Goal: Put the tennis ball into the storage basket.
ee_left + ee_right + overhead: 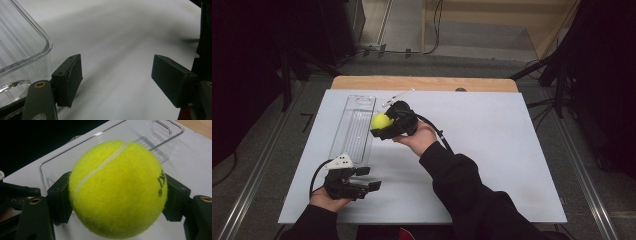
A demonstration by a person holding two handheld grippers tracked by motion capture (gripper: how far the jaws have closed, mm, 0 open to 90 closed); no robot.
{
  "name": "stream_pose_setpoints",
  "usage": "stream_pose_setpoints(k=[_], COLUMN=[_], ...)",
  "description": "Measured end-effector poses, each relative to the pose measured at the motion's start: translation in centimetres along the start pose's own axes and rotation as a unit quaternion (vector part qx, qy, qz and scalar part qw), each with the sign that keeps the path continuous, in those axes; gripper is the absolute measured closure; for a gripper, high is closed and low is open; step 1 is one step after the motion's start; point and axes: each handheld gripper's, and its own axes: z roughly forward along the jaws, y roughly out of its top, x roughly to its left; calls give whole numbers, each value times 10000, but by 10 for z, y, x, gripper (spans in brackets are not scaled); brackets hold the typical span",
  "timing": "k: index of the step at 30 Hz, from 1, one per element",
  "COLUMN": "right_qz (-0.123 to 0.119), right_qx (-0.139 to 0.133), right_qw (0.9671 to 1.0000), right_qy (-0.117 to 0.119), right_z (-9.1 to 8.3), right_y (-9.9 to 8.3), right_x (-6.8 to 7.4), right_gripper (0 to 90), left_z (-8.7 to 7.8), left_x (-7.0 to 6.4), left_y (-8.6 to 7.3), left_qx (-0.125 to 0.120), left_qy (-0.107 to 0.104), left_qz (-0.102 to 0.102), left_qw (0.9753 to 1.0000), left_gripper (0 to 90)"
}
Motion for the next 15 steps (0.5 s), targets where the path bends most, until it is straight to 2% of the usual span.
stream_pose_setpoints(k=[11,15], right_qz=[-52,-14], right_qx=[7,-34], right_qw=[10000,10000], right_qy=[-58,-10], right_z=[9,13], right_y=[11,15], right_x=[3,4], right_gripper=[240,240], left_z=[0,0], left_x=[0,0], left_y=[0,0], left_qx=[22,31], left_qy=[29,26], left_qz=[17,27], left_qw=[10000,10000], left_gripper=[253,253])
